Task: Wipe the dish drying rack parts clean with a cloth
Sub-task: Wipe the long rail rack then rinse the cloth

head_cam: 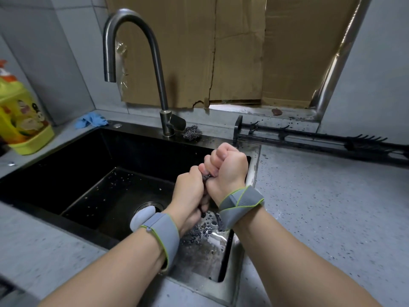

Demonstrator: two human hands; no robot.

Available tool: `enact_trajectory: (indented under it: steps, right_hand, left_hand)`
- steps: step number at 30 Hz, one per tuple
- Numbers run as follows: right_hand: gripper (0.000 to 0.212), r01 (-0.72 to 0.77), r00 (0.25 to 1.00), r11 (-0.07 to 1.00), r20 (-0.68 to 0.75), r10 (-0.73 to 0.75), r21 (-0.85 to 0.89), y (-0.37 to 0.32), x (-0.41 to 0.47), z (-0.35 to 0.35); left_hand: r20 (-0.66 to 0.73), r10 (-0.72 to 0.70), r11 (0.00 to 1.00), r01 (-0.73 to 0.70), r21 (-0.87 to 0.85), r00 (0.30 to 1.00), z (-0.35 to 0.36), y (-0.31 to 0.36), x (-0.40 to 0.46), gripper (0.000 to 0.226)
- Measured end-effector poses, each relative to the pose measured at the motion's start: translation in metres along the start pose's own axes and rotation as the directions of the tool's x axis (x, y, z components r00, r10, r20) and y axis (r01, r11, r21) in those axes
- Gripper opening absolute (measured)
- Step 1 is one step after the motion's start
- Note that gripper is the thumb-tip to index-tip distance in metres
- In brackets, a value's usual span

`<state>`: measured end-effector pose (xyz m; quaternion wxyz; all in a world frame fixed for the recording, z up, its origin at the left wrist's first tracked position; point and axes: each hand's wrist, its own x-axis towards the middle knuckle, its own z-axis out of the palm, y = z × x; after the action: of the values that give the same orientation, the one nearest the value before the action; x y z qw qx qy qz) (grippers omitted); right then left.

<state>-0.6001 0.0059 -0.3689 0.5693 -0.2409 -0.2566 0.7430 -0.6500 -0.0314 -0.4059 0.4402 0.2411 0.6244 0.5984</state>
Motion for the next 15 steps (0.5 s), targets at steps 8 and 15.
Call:
enact_trajectory:
  steps: [8,15]
  right_hand:
    - [0.031,-0.026,1.000,0.980,-0.005,0.026,-0.198,-0.009,0.021,-0.015]
    - [0.031,0.002,1.000,0.893,0.007,0.001,-0.450,-0.085,0.035,-0.093]
  left_hand:
    - [0.048,-0.022,1.000,0.021,0.020,0.999,0.014,0.008,0.015,0.039]
    - [0.224,0.106,0.920,-0.181,0.348,0.969,0.095,0.013,0.027,0.046]
